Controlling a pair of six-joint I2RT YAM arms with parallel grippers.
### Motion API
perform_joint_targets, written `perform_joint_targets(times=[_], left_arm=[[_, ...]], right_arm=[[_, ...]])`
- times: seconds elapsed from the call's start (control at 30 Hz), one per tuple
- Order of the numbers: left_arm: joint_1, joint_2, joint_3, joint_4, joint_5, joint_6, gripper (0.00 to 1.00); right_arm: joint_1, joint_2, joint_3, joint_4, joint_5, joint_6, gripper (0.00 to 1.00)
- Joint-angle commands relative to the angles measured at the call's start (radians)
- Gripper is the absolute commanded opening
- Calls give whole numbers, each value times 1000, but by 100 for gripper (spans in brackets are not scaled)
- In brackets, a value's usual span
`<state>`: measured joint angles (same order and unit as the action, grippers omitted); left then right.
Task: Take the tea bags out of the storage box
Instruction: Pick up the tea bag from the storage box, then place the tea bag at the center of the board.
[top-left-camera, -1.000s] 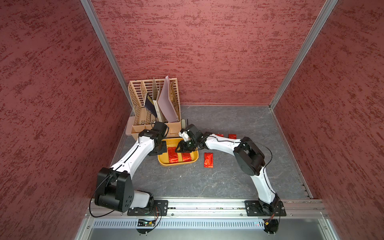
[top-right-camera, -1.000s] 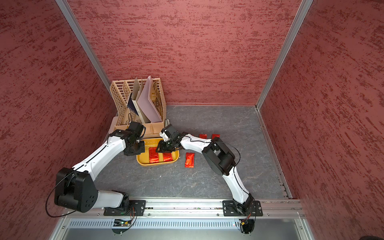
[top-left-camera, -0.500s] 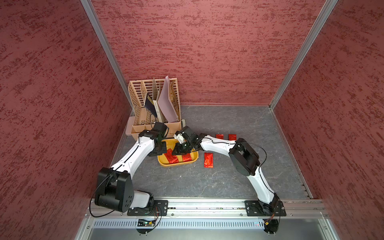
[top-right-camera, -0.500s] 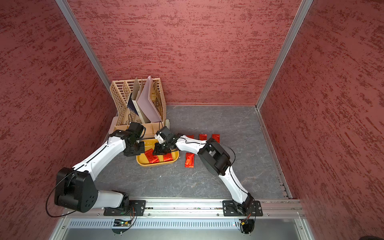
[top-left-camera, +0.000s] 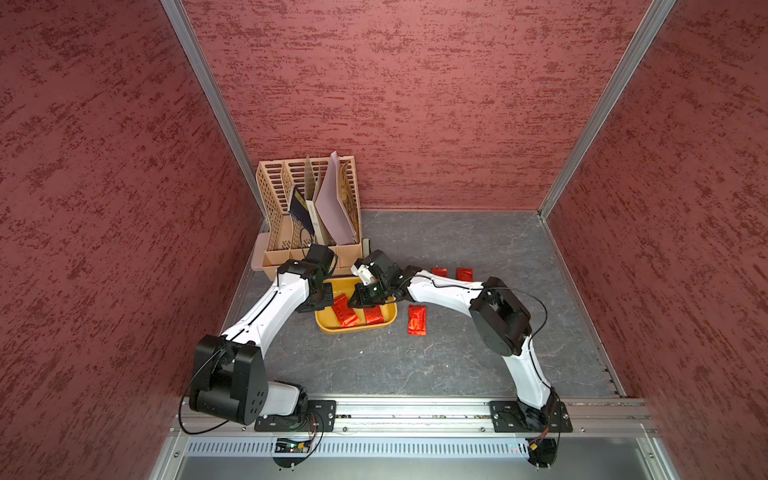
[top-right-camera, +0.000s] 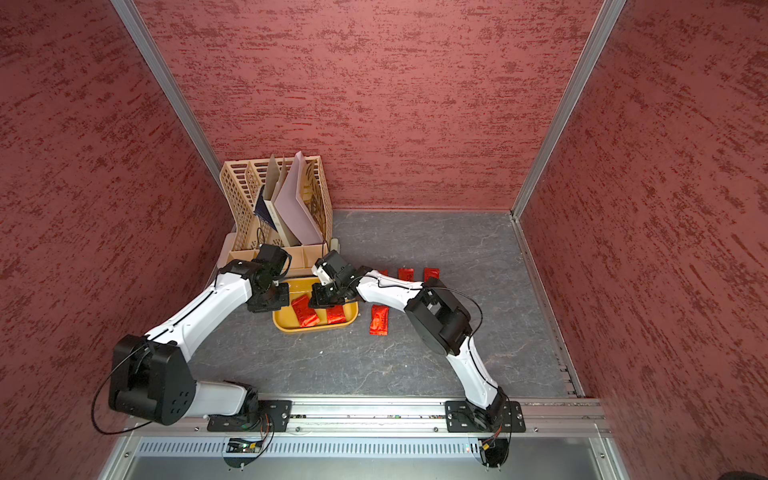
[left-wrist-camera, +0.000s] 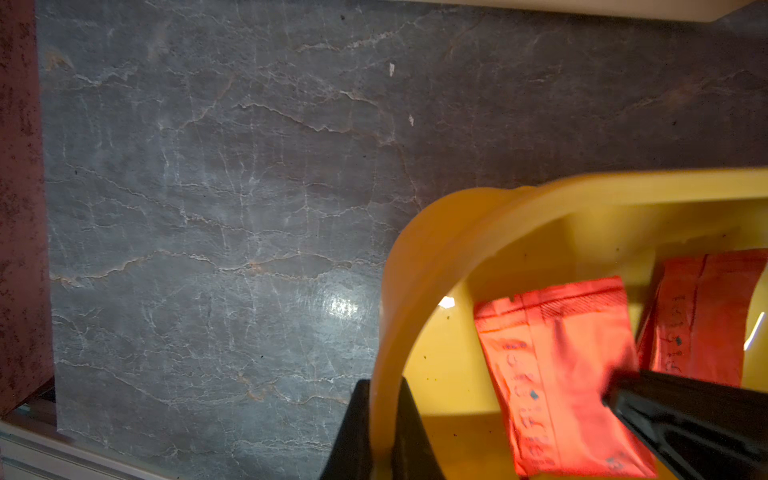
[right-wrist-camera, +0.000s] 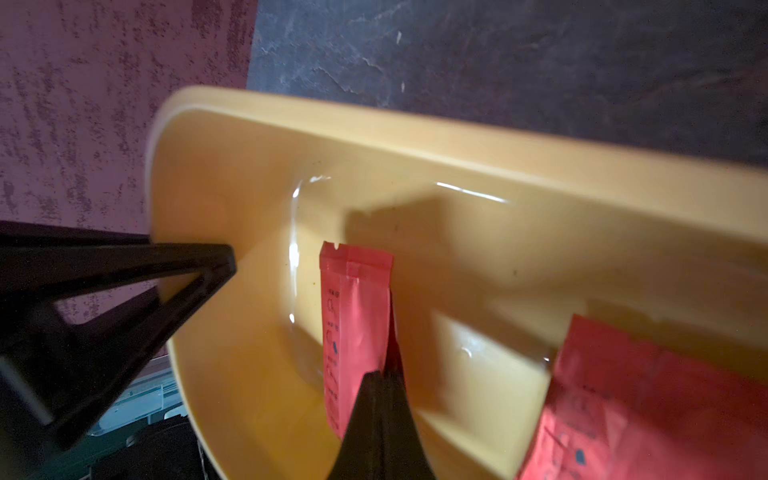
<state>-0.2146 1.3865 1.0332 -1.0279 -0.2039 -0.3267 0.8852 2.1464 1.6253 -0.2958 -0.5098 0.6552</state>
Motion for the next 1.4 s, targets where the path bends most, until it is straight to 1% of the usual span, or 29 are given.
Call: perform_joint_targets(times=[0.0,0.2,0.3,0.4,0.6,0.67,0.77,0.87,1.1,1.2,1.37], left_arm=[[-3,-20,-3,17,-10,4,0],[-3,-20,-4,18,-10,4,0],[-4,-19,-4,19,-8,5,0],[-6,-20,-4,19,-8,5,0],[-9,-23,-4,20,-7,5,0],[-11,-24,-5,20,-7,6,0],[-11,-20,-4,20,-5,6,0],[-11,-21,-4,19,-6,6,0],[-11,-21,-5,19,-6,5,0],[-12,-20,-4,20,-6,6,0],[-12,-17,-4,18,-8,5,0]], right_arm=[[5,-96,-22,18,51,-18,0],[-28,-231,-104,-7,104,-21,0],[-78,-335,-200,-9,131,-2,0],[-158,-471,-339,-2,148,32,0],[-366,-731,-669,5,143,75,0],[-437,-778,-774,12,124,84,0],[-488,-800,-891,47,113,95,0],[-501,-794,-948,68,129,98,0],[-519,-750,-975,94,154,99,0],[-530,-722,-993,144,136,111,0],[-532,-695,-980,156,108,92,0]])
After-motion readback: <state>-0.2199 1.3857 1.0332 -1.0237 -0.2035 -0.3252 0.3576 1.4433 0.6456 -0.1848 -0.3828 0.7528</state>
